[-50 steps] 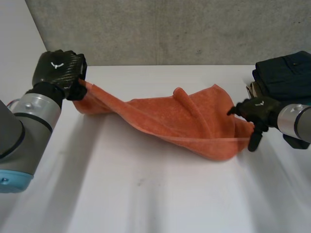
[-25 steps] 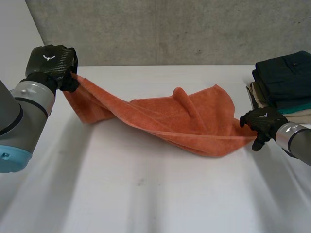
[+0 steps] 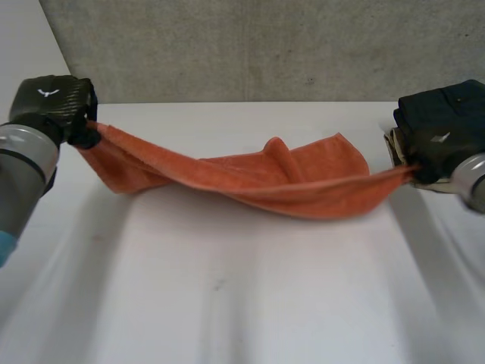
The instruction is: Fold the laundry.
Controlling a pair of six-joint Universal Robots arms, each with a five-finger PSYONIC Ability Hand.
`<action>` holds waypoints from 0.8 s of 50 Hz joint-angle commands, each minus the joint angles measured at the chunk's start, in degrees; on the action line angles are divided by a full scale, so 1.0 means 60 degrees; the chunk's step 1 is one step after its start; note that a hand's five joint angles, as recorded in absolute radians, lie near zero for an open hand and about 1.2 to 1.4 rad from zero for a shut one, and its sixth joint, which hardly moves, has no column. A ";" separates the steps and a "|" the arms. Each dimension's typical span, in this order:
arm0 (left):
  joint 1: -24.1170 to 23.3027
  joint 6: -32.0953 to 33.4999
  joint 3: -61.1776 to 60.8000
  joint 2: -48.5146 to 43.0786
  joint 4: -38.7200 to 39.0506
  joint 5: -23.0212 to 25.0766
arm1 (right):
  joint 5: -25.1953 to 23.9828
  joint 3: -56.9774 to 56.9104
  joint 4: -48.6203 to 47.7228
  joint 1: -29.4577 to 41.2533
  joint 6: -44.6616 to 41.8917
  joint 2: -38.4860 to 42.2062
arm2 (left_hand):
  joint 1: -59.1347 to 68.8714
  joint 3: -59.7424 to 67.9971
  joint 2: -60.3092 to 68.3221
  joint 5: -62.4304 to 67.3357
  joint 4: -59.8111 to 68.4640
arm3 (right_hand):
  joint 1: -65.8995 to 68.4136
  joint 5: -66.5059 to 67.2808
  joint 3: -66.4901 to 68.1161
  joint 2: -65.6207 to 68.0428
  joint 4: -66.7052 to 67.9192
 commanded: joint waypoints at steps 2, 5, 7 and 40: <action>0.0689 0.0073 0.0451 0.0903 -0.2338 0.0787 | -0.0168 -0.1789 0.3571 -0.1029 -0.0740 -0.2240 | 0.2160 0.1980 0.1908 0.2402 0.1919 | 0.2569 0.2095 0.2009 0.2047 0.1916; 0.0997 0.0087 0.0773 0.1108 -0.3305 0.1080 | 0.0183 -0.2830 0.5095 -0.1088 -0.1194 -0.2607 | 0.2160 0.1980 0.1908 0.2402 0.1919 | 0.2569 0.2095 0.2009 0.2047 0.1916; 0.1070 0.0088 0.0977 0.1123 -0.3846 0.1183 | 0.0388 -0.3400 0.5957 -0.1016 -0.1544 -0.2680 | 0.2160 0.1980 0.1908 0.2402 0.1919 | 0.2569 0.2095 0.2009 0.2047 0.1916; 0.0836 -0.2006 0.6122 -0.3389 0.4250 -0.0135 | 0.3378 -0.5689 -0.4774 0.1226 0.0534 0.0396 | 0.2160 0.1980 0.1908 0.2402 0.1919 | 0.2569 0.2095 0.2009 0.2047 0.1916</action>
